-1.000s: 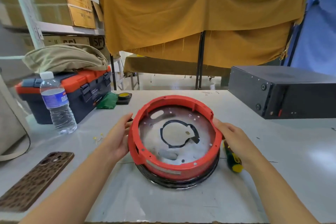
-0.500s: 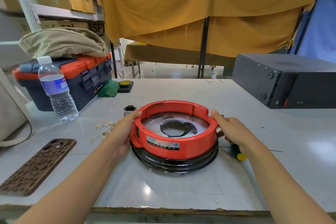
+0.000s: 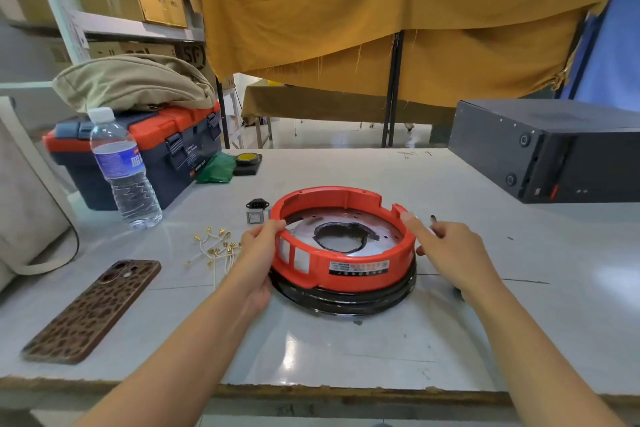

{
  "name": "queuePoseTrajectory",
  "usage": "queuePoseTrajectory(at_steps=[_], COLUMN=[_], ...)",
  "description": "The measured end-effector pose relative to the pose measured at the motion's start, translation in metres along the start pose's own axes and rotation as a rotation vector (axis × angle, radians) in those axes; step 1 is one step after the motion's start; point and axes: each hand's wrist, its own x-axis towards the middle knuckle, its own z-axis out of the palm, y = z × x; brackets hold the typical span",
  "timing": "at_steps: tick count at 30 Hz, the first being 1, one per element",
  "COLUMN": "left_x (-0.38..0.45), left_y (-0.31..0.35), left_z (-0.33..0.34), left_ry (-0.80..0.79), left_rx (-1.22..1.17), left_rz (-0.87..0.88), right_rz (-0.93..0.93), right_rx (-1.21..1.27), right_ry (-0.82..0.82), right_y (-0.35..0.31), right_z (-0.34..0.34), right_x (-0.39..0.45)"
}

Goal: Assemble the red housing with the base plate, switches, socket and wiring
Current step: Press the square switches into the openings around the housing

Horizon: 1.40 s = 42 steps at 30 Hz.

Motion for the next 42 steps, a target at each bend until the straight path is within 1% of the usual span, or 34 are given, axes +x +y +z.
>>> queuePoseTrajectory(at_steps=[3,6,11,15,19,22,26,30,34,36,39,42], left_x=[-0.005,-0.012,-0.02,-0.024,-0.021,-0.02,-0.018,-0.011,0.001,0.006,0.012,0.015], left_y=[-0.002,0.001,0.004,0.002,-0.004,-0.006,-0.002,-0.002,-0.007,-0.016,-0.023,-0.024], left_z=[-0.004,-0.013,-0.028,-0.034,-0.04,-0.041,-0.04,-0.035,-0.02,-0.017,-0.016,-0.014], left_ry=[-0.033,-0.095,-0.132,-0.143,-0.062,-0.017,0.033,0.027,-0.099,-0.107,-0.026,0.013], left_rx=[0.049,0.156,0.476,0.611,0.62,0.577,0.493,0.558,0.466,0.429,0.442,0.457], left_rz=[0.008,0.001,0.051,0.104,0.194,0.236,0.265,0.321,0.447,0.501,0.557,0.587], right_rz=[-0.023,-0.024,0.019,0.049,0.033,0.034,0.096,0.087,0.067,0.05,0.019,0.043], right_rx=[-0.049,-0.034,0.048,0.13,0.233,0.299,0.426,0.429,0.395,0.404,0.408,0.322], right_ry=[-0.021,-0.023,0.021,0.058,0.064,0.073,0.102,0.018,-0.005,0.021,0.089,0.188], right_y=[-0.004,-0.004,-0.002,-0.002,0.001,0.002,0.002,-0.001,-0.002,0.002,0.01,0.02], right_z=[0.003,0.005,0.015,0.025,0.031,0.033,0.032,0.038,0.042,0.038,0.02,-0.007], right_x=[-0.007,-0.009,-0.01,-0.011,-0.012,-0.012,-0.008,-0.004,-0.003,0.001,0.015,0.031])
